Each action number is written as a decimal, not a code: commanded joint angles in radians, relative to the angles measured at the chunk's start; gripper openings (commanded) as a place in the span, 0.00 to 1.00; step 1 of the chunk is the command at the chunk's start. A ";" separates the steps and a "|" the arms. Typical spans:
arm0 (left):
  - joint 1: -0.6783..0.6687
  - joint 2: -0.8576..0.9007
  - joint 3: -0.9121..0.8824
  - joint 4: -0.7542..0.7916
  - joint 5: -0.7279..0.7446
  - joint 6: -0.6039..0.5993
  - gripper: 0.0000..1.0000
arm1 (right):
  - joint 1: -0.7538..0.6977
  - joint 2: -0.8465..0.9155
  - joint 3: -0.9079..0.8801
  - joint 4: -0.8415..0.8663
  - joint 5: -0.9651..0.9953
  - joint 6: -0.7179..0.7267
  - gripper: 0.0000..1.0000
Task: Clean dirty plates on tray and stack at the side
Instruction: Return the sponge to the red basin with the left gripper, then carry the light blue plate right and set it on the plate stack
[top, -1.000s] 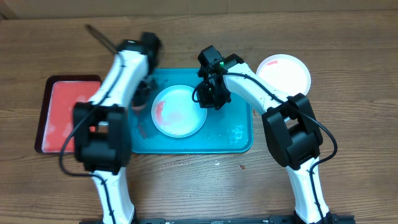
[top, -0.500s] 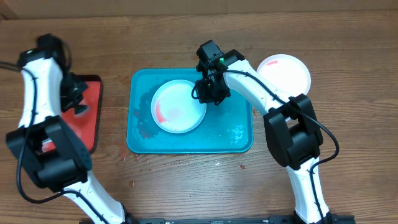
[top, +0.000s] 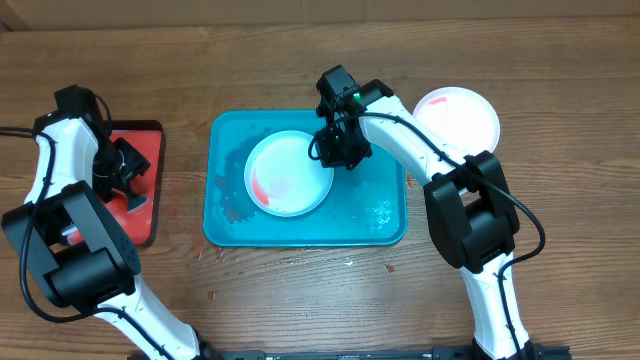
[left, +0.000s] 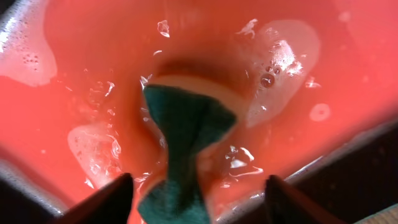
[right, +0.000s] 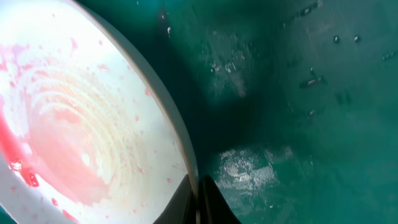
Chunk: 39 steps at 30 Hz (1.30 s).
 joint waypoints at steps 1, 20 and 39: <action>0.015 -0.014 0.051 -0.020 0.012 0.029 0.71 | -0.003 -0.032 0.026 0.025 0.001 -0.006 0.04; 0.031 -0.071 0.414 -0.206 0.097 0.025 1.00 | 0.192 -0.143 0.239 -0.070 1.040 -0.172 0.04; 0.031 -0.071 0.414 -0.205 0.097 0.025 1.00 | 0.377 -0.153 0.246 0.502 1.456 -1.077 0.04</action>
